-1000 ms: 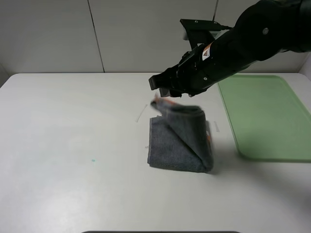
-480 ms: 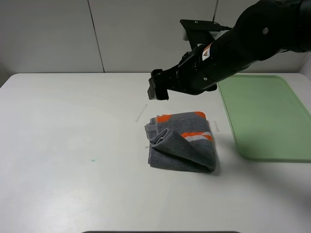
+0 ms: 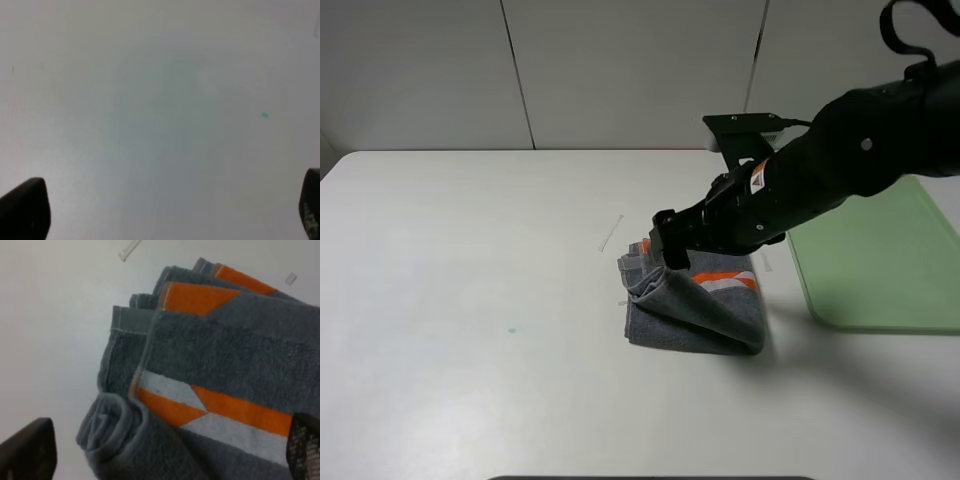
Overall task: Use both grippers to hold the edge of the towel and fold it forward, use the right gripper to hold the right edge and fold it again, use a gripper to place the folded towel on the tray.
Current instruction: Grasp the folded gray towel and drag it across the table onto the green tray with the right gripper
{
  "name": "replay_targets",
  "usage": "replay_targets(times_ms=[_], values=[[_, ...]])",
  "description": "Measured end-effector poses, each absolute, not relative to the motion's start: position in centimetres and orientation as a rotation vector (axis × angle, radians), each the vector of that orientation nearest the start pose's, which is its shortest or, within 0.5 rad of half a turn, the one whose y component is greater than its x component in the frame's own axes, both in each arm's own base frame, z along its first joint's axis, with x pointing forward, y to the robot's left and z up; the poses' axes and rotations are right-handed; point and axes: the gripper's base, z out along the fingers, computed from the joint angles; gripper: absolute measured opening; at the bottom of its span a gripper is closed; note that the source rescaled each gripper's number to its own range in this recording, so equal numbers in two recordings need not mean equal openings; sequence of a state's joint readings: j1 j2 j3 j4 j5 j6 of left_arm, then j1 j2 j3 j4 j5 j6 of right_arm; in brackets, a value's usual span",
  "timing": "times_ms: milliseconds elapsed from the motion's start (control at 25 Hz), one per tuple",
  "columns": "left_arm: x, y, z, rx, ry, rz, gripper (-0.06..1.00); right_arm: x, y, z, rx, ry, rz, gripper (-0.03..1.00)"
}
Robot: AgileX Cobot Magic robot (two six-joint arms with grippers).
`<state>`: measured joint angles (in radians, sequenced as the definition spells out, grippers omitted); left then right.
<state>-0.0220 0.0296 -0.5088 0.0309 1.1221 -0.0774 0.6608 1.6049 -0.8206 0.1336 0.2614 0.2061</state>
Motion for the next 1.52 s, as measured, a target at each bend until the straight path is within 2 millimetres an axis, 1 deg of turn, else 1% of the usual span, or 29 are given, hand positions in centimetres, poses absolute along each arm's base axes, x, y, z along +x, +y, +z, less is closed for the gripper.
replay_targets(times_ms=[120,400,480,680,760,1000,1520], values=[[-0.4,0.3,27.5,-0.061,2.125,-0.021,1.0,24.2,19.1,18.5,-0.387,2.524,0.454,1.0],[-0.4,0.3,27.5,-0.061,2.125,-0.021,1.0,24.4,19.0,18.5,-0.356,2.525,0.457,1.0],[-0.4,0.3,27.5,-0.061,2.125,-0.021,1.0,24.9,18.4,18.6,-0.325,2.521,0.449,1.0],[-0.4,0.3,27.5,-0.061,2.125,-0.021,1.0,26.7,16.0,18.3,-0.202,2.516,0.411,1.0],[-0.4,0.3,27.5,-0.061,2.125,-0.021,1.0,27.2,15.5,17.4,-0.176,2.541,0.39,1.0],[-0.4,0.3,27.5,-0.061,2.125,-0.021,1.0,27.8,15.6,13.6,-0.165,2.636,0.34,1.0],[-0.4,0.3,27.5,-0.061,2.125,-0.021,1.0,28.6,15.8,9.6,-0.142,2.663,0.311,1.0]])
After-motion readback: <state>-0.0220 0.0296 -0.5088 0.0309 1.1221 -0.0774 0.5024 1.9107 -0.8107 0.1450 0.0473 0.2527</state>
